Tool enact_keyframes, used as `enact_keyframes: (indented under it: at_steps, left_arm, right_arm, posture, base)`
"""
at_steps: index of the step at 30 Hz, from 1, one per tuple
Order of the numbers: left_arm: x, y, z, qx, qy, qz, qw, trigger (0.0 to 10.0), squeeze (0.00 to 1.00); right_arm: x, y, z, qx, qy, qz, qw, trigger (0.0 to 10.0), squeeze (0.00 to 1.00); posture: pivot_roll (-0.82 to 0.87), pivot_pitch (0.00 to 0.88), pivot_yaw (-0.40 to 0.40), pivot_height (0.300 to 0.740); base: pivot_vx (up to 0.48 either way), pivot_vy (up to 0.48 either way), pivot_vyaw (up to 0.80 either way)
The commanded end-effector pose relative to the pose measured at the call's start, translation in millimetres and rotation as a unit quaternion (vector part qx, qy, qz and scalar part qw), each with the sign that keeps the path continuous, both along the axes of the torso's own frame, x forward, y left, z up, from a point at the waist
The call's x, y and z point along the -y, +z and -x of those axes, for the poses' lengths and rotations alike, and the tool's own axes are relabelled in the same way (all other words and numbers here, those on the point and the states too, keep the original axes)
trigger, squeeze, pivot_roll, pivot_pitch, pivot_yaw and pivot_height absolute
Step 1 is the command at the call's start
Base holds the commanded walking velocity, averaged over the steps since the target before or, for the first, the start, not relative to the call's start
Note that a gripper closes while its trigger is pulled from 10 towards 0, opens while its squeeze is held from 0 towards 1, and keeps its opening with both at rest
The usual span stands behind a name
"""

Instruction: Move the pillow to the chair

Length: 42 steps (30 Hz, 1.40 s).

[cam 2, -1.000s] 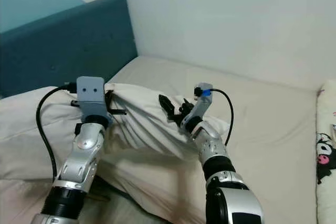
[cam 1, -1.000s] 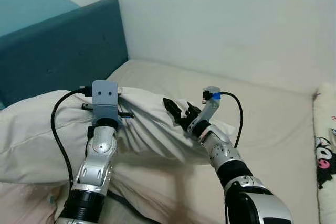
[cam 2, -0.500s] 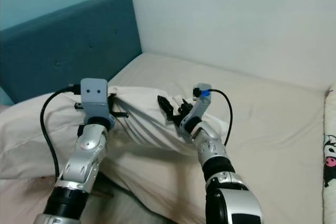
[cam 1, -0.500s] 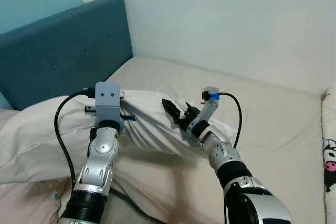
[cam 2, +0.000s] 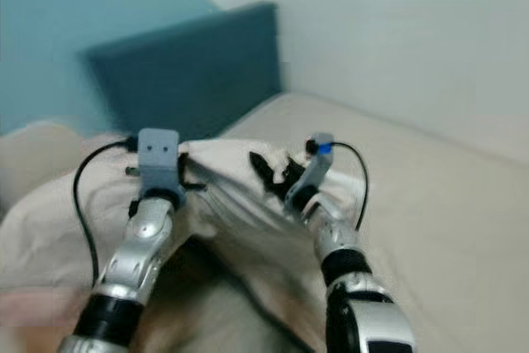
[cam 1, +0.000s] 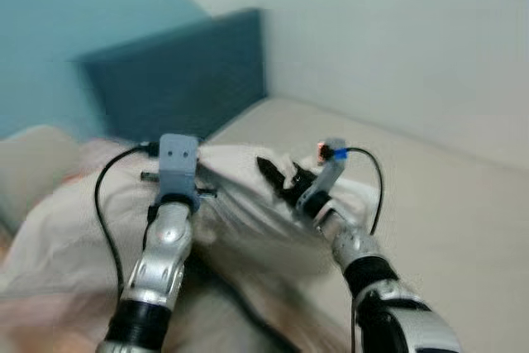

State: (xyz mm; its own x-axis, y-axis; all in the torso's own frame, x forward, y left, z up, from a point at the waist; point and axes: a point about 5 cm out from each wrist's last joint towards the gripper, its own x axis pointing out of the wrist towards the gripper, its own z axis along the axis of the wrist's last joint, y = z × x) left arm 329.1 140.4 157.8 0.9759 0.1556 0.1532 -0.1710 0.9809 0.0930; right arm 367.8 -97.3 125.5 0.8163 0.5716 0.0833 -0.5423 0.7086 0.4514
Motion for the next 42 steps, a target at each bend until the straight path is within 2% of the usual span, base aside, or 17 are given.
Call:
enact_keyframes:
  at_steps: [1, 9, 24, 30, 42]
  left_arm:
    - [5.3, 19.1, -2.0, 0.050, -0.008, -0.003, 0.999, 10.0, 0.00]
    - [3.5, 19.0, -3.0, 0.052, -0.022, -0.027, 0.998, 10.0, 0.00]
    - [11.4, 15.1, -2.3, 0.050, -0.029, -0.034, 0.998, 10.0, 0.00]
    - [11.9, 15.9, -2.2, 0.052, -0.036, -0.031, 0.998, 10.0, 0.00]
    - [17.2, 7.8, -1.3, 0.042, -0.054, -0.025, 0.997, 10.0, 0.00]
  right_arm:
    - [-1.6, -1.0, 0.2, -0.004, 0.008, 0.006, 1.000, 10.0, 0.00]
    - [-6.7, -3.5, 3.1, -0.003, 0.008, 0.003, 1.000, 10.0, 0.00]
    - [-5.0, -1.7, 1.5, -0.002, 0.008, 0.008, 1.000, 10.0, 0.00]
    - [-3.3, -3.7, 1.2, -0.004, -0.010, 0.023, 1.000, 10.0, 0.00]
    - [-3.6, -8.2, 2.2, -0.019, -0.020, 0.023, 0.999, 10.0, 0.00]
  posture:
    - [-0.13, 0.000, -0.028, 0.740]
    - [-0.14, 0.000, -0.001, 0.740]
    - [-0.14, 0.000, -0.009, 0.740]
    - [-0.14, 0.000, -0.010, 0.740]
    - [-0.15, 0.000, -0.005, 0.740]
  base:
    - [0.000, 0.000, 0.79]
    - [0.000, 0.000, 0.79]
    - [0.000, 0.000, 0.78]
    - [0.000, 0.000, 0.66]
    - [0.000, 0.000, 0.00]
